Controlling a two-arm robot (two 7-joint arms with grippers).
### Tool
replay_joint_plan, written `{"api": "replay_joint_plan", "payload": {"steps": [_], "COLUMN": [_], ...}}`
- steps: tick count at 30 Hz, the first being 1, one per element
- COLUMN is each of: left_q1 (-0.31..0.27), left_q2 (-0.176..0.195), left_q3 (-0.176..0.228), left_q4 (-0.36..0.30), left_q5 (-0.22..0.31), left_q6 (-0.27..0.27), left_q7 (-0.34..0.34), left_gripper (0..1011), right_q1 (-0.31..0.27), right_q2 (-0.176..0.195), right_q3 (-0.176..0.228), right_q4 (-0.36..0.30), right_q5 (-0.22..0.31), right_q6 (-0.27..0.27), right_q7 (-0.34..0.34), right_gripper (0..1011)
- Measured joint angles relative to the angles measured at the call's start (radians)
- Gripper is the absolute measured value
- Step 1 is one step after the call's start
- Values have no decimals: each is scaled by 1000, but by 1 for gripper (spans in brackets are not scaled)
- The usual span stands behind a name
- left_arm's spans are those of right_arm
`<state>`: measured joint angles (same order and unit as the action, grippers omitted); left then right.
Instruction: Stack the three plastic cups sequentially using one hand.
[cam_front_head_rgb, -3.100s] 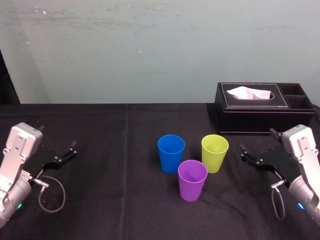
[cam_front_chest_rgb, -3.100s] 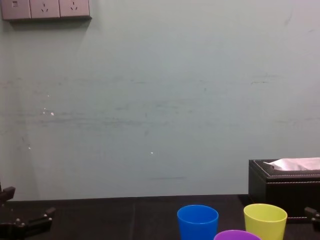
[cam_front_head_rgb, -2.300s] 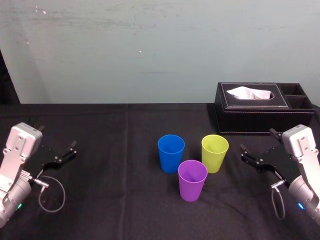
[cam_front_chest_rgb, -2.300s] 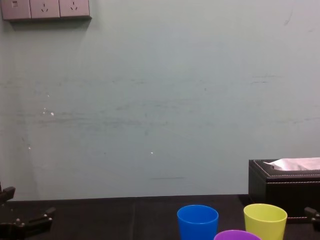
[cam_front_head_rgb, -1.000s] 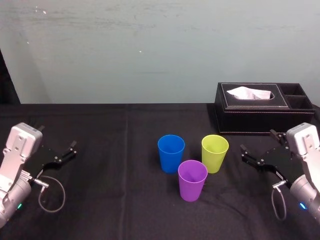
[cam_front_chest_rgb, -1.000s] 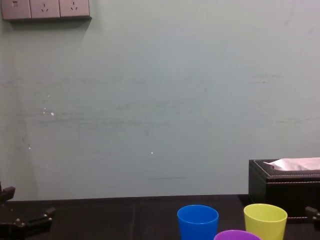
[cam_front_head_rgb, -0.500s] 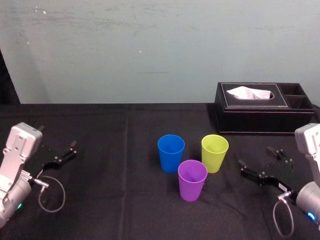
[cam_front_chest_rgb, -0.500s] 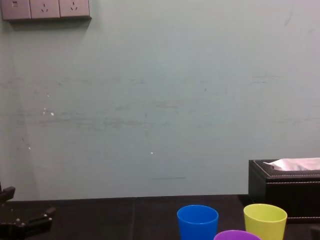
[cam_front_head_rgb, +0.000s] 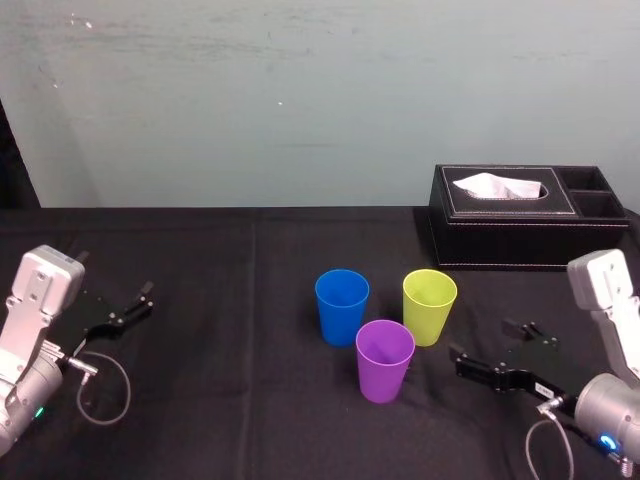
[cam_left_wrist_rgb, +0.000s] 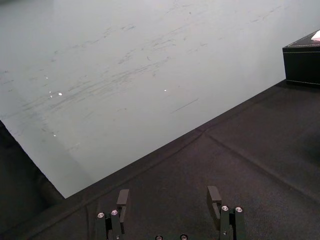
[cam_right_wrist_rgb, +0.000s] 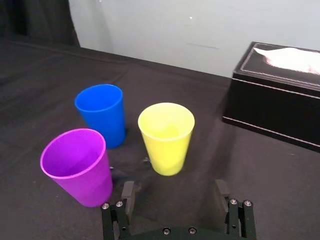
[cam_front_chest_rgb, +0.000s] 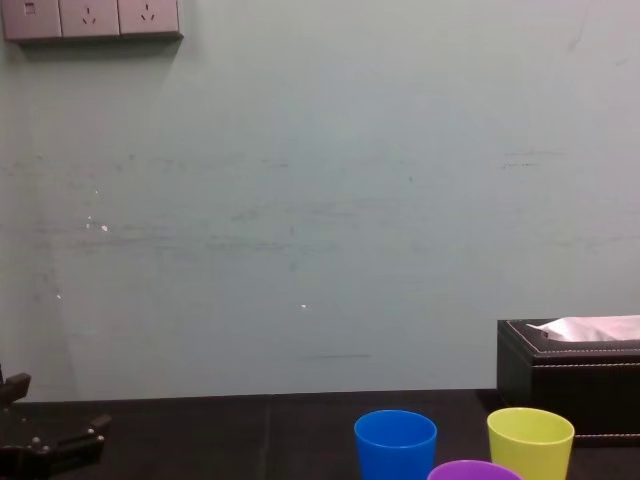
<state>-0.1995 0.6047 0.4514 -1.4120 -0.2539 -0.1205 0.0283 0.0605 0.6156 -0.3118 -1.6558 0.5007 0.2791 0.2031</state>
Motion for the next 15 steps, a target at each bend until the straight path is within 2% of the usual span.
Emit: {"api": "replay_joint_plan", "payload": {"steps": [6, 15], "left_q1": [0, 0], "left_q2": [0, 0], "left_q3": [0, 0], "left_q4": [0, 0], "left_q5": [0, 0], "left_q6": [0, 0], "left_q7": [0, 0], "left_gripper": [1000, 1000], "right_q1": [30, 73], "right_q2": [-23, -79], "right_q3": [-10, -21], "right_q4": [11, 54], "right_q5": [-19, -37], "right_q6": [33, 77], "right_q7": [9, 15], "right_gripper": [1003, 1003]}}
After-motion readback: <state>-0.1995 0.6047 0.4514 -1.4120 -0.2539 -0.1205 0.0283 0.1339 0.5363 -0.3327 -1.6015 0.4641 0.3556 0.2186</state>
